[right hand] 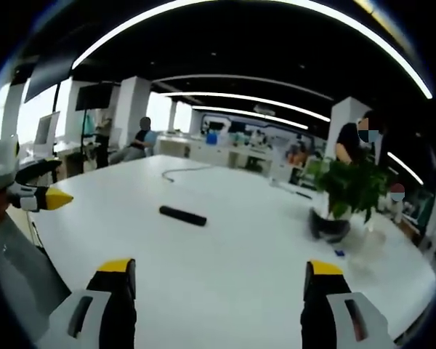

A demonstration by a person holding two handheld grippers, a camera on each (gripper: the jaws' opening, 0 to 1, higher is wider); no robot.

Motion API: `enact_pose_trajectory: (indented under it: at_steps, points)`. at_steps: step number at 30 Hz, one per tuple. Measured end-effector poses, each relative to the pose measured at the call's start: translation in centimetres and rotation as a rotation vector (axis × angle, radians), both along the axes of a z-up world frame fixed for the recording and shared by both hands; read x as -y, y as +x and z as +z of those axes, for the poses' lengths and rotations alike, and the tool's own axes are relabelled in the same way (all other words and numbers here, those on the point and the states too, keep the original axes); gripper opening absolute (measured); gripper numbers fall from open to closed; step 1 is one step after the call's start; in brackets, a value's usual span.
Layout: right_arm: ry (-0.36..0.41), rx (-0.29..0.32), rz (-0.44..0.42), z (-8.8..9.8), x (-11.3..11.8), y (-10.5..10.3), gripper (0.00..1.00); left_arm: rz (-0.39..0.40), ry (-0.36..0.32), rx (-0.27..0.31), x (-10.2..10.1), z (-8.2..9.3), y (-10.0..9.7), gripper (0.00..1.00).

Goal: Press the specified remote control buttons in sequence, fully releasing each button before pressing the next.

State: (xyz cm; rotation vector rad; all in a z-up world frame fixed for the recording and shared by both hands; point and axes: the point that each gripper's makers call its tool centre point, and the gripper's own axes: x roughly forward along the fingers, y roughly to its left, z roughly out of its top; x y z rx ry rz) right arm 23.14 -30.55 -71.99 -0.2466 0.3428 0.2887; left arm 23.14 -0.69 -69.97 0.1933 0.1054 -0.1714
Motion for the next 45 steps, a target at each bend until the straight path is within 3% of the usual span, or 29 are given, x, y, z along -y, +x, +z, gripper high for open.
enact_pose_trajectory:
  at_steps: [3, 29, 36, 39, 42, 45]
  points:
    - [0.04, -0.026, -0.017, -0.4, 0.2, 0.1, 0.95, 0.006, 0.0, 0.001, -0.1, 0.0, 0.0, 1.0]
    - [0.015, -0.021, 0.0, -0.4, -0.1, -0.2, 0.91, 0.022, 0.03, -0.021, -0.3, -0.3, -0.1, 1.0]
    - [-0.02, 0.003, 0.039, -0.3, -0.9, -0.5, 0.91, 0.023, 0.009, -0.029, -0.1, -0.2, -0.2, 1.0]
    - [-0.048, 0.012, 0.019, -0.2, -0.4, -0.4, 0.92, 0.037, -0.001, -0.01, -0.3, 0.2, -0.2, 1.0]
    - [-0.002, 0.054, -0.017, 0.8, 0.4, -0.2, 0.92, 0.04, -0.029, -0.02, -0.3, 0.2, -0.1, 1.0]
    - [0.0, 0.062, -0.032, 1.0, 0.7, -0.2, 0.92, 0.031, -0.016, -0.017, 0.0, 0.2, -0.1, 1.0]
